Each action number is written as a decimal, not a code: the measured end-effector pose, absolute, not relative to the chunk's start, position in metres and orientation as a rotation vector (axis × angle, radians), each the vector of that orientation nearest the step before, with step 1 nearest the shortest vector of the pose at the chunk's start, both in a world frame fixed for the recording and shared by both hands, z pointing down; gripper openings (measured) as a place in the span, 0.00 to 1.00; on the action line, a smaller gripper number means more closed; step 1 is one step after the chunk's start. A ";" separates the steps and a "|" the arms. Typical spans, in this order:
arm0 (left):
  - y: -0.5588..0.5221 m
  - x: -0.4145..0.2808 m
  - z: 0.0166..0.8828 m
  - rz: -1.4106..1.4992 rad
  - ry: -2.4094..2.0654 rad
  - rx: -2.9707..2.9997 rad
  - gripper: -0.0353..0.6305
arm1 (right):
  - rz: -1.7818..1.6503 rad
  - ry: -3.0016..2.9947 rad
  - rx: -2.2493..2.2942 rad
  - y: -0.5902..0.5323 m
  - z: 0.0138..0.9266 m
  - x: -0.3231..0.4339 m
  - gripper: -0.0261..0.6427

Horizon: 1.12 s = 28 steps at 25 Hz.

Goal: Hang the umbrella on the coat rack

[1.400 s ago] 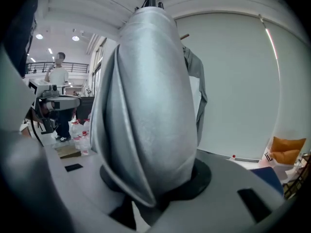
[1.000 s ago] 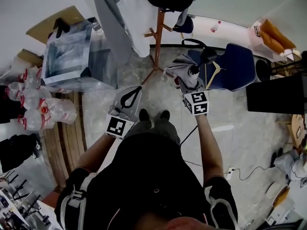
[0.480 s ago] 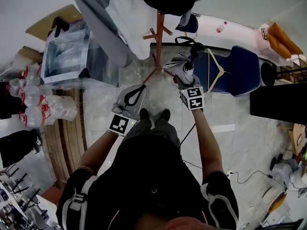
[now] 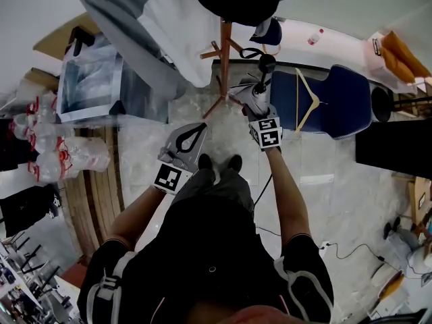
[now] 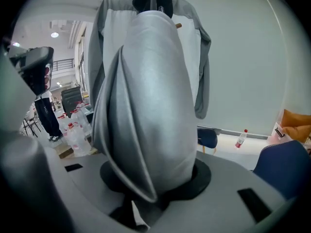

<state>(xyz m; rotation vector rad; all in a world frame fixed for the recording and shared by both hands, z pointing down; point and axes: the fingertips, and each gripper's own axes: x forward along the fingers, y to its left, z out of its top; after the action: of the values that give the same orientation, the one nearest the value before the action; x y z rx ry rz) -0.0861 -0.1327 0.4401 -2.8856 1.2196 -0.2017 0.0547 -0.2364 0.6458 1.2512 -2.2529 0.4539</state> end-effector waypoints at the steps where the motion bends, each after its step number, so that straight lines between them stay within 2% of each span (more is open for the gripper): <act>1: -0.133 -0.086 0.441 -0.201 1.221 -2.887 0.05 | 0.459 -2.250 1.250 -0.239 0.651 0.054 0.27; 28: -0.135 -0.080 0.468 -0.325 1.211 -2.886 0.05 | 0.607 -2.197 1.219 -0.244 0.730 0.046 0.27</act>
<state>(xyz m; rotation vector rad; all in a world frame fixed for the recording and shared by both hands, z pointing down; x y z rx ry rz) -0.0800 -0.1351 0.4683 -2.8861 1.2112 -0.3246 0.0461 -0.2435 0.7302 1.2190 -2.1972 0.6073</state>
